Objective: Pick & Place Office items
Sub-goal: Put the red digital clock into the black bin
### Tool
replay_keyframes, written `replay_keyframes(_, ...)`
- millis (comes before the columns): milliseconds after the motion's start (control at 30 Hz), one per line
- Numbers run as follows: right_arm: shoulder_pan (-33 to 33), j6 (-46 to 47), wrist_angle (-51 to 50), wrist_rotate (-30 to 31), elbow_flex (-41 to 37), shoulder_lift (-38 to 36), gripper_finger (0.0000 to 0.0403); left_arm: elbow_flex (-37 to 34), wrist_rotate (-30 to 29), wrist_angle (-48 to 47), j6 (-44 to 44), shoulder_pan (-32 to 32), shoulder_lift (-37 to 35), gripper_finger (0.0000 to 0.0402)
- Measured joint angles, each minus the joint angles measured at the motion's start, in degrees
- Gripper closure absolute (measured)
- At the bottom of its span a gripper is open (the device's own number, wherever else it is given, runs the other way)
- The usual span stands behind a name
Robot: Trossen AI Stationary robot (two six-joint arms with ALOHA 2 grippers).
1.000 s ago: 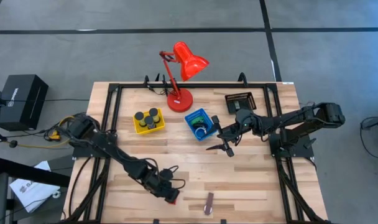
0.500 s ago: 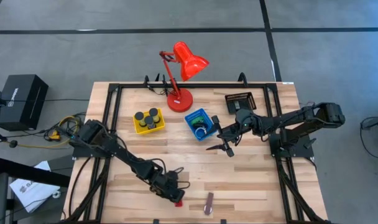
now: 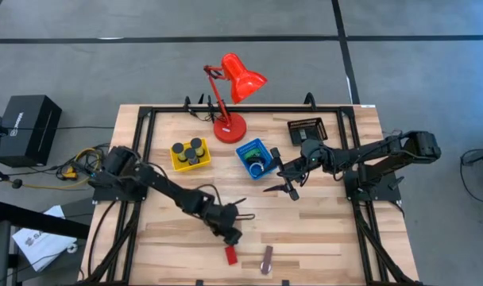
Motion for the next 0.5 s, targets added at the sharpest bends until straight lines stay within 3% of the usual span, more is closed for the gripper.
replay_keyframes(133,0.0,0.0,0.0,0.0,0.0,0.0,0.0163,0.0,0.9,0.8,10.5,1.5,-4.7,0.0189)
replay_keyframes(300,0.0,0.0,0.1,0.0,0.0,0.0,0.0163,0.1,-4.8,1.0,37.7,-0.3,-10.1,0.0201)
replay_keyframes(400,0.0,0.0,0.2,0.0,0.0,0.0,0.0163,0.1,-4.0,2.8,52.1,-1.9,-10.2,0.0204)
replay_keyframes(500,0.0,0.0,0.2,0.0,0.0,0.0,0.0163,0.1,-2.4,3.4,59.1,-2.9,-8.8,0.0201)
